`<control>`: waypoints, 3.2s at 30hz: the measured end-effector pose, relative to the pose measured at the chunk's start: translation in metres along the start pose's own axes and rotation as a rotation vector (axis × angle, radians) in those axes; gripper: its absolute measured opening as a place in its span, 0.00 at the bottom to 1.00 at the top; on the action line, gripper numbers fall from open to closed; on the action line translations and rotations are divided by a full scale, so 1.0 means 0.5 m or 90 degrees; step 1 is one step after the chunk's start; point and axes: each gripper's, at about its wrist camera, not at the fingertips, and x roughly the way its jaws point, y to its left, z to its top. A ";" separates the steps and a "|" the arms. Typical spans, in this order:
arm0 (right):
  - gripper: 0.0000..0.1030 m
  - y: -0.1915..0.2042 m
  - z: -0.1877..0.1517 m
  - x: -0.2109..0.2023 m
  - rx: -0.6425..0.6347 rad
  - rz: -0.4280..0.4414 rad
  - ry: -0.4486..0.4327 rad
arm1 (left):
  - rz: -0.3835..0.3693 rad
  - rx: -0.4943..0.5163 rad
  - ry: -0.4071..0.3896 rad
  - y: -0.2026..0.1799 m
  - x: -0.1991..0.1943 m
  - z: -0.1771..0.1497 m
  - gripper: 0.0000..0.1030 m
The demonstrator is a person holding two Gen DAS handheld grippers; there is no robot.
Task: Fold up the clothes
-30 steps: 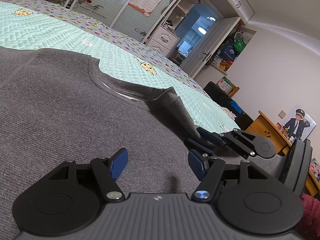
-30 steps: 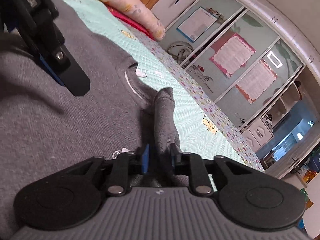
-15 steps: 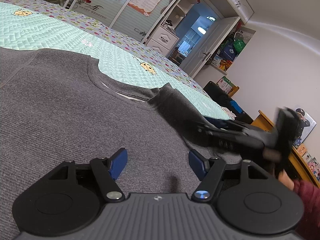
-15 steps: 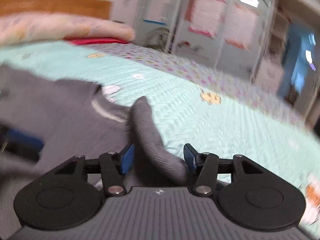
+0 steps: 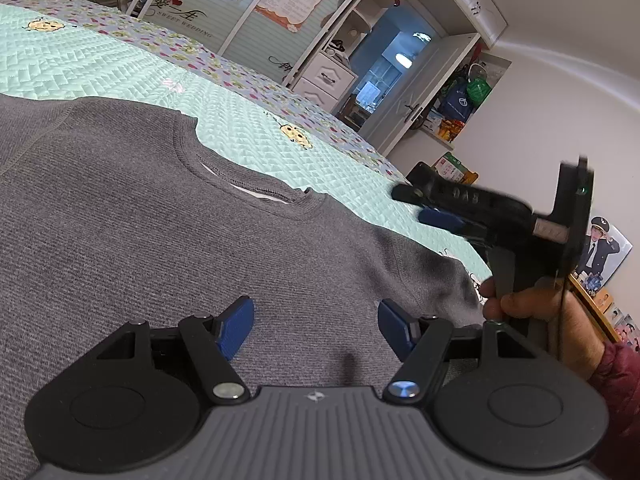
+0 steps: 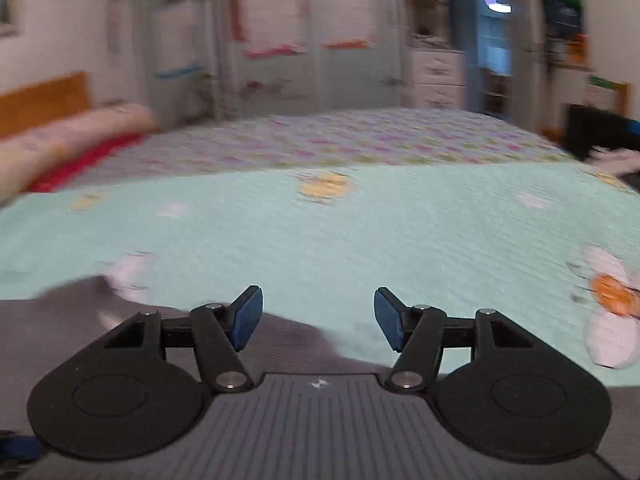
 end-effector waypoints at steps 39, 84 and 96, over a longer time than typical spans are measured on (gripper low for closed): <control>0.43 0.008 -0.162 -0.251 0.169 0.191 0.147 | 0.141 0.104 0.119 -0.006 -0.177 -0.004 0.64; 0.29 0.080 -0.350 -0.476 0.145 0.307 0.321 | 0.049 0.035 0.297 0.017 -0.396 -0.109 0.24; 0.29 0.120 -0.400 -0.523 0.181 0.347 0.357 | 0.155 -0.023 0.267 0.082 -0.482 -0.108 0.18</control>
